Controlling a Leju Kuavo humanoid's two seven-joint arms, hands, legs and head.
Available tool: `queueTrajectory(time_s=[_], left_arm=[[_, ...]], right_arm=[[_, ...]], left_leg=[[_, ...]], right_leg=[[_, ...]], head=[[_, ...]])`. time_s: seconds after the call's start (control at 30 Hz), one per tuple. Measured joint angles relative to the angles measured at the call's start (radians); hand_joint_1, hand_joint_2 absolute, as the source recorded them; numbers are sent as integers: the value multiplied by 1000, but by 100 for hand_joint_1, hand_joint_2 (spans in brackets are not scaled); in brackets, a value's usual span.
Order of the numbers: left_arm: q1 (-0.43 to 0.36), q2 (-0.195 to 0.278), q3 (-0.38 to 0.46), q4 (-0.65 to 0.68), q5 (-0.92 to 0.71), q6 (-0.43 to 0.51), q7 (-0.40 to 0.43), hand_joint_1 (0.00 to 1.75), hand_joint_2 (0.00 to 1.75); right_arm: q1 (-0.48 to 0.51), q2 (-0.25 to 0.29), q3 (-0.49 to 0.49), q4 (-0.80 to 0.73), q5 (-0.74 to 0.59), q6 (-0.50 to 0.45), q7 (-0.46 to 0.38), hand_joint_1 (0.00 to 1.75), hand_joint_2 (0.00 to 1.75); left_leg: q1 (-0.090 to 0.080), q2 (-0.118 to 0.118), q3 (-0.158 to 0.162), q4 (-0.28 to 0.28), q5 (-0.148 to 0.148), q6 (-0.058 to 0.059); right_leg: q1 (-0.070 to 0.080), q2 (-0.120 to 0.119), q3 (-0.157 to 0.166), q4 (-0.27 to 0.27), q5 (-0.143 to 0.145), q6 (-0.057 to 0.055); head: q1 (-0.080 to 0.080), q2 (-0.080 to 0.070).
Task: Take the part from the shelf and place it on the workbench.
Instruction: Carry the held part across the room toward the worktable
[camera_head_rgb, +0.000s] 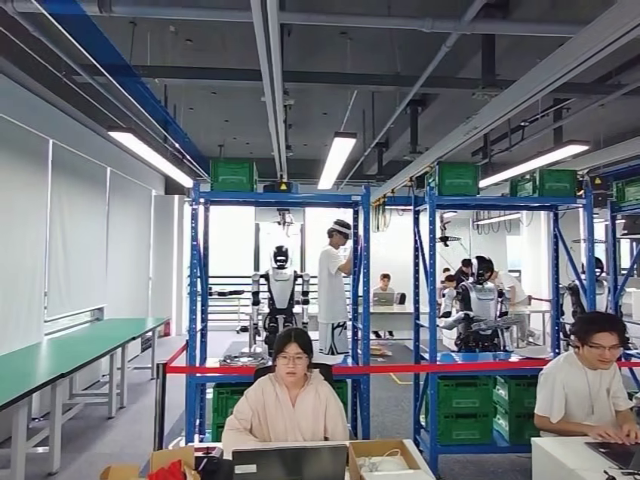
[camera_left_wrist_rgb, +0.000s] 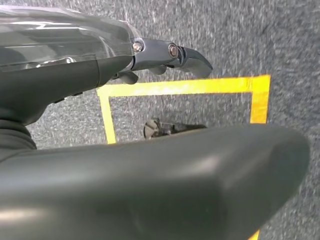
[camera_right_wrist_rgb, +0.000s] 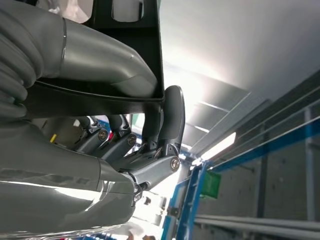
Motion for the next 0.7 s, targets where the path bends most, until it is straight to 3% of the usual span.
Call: queueTrajectory(time_s=[0.03, 0.07, 0.13, 0.17, 0.3, 0.37, 0.47, 0.5, 0.53, 0.57, 0.63, 0.7], left_arm=[[1, 0, 0, 0, -1, 0, 0, 0, 0], [1, 0, 0, 0, -3, 0, -1, 0, 0], [-1, 0, 0, 0, -4, 0, -4, 0, 0], [-3, 0, 0, 0, -5, 0, -5, 0, 0], [-5, 0, -1, 0, -7, 0, 0, 0, 0], [-4, 0, -1, 0, -8, 1, 1, 0, 0], [-5, 1, -1, 0, -9, 1, 2, 0, 0], [-4, 1, -1, 0, -10, 1, 3, 0, 0], [-4, 1, -1, 0, -10, 1, 3, 0, 0], [-3, 1, -1, 0, -11, 1, 4, 0, 0], [-3, 1, -1, 0, -13, 1, 6, 0, 0], [-4, 0, -2, 0, -15, 1, 8, 0, 0]], right_arm=[[-3, 0, -5, -1, -1, 0, 5, 175, 175], [-7, 0, -10, -3, -1, 0, 8, 175, 175], [-20, 0, -20, -8, -1, 0, 10, 175, 175], [-29, 0, -26, -10, -1, -2, 12, 175, 175], [-52, -2, -56, -17, -2, -6, 18, 175, 175], [-60, -2, -69, -18, -2, -7, 21, 175, 175], [-62, -3, -86, -15, -2, -10, 21, 175, 175], [-58, -4, -89, -14, -2, -10, 21, 175, 175], [-54, -5, -91, -13, -2, -11, 21, 175, 175], [-52, -5, -92, -12, -1, -11, 21, 175, 175], [-52, -6, -94, -12, 0, -11, 21, 175, 175], [-55, -6, -95, -13, 0, -10, 21, 175, 175]], left_leg=[[1, 1, -12, 3, 18, -2], [3, 3, -7, -30, 53, -3], [4, 9, 33, -142, 129, -5], [4, 12, 52, -187, 144, -2], [1, 8, 72, -224, 132, 18], [3, 6, 77, -227, 129, 28], [2, 5, 82, -227, 123, 37], [1, 5, 84, -227, 121, 39], [0, 4, 87, -227, 119, 40], [-1, 3, 90, -227, 116, 41], [-2, -1, 99, -228, 111, 39], [-2, -4, 102, -231, 108, 34]], right_leg=[[0, 0, 8, 0, -6, 1], [0, 0, 18, 1, -13, 3], [1, 1, 33, 6, -29, 12], [3, 1, 37, 10, -36, 18], [4, -1, 38, 16, -50, 34], [2, -1, 22, 56, -78, 43], [0, 0, -77, 239, -148, 49], [0, 1, -108, 284, -153, 49], [0, 1, -122, 293, -140, 48], [0, 2, -118, 264, -110, 46], [4, 7, -73, 139, -29, 37], [10, 12, -37, 48, 12, 26]], head=[[0, 0], [0, 0], [0, 0], [0, 0], [-1, 0], [-1, 0], [-1, 0], [-1, 0], [-1, 0], [-1, 0], [-1, 0], [-1, 0]])
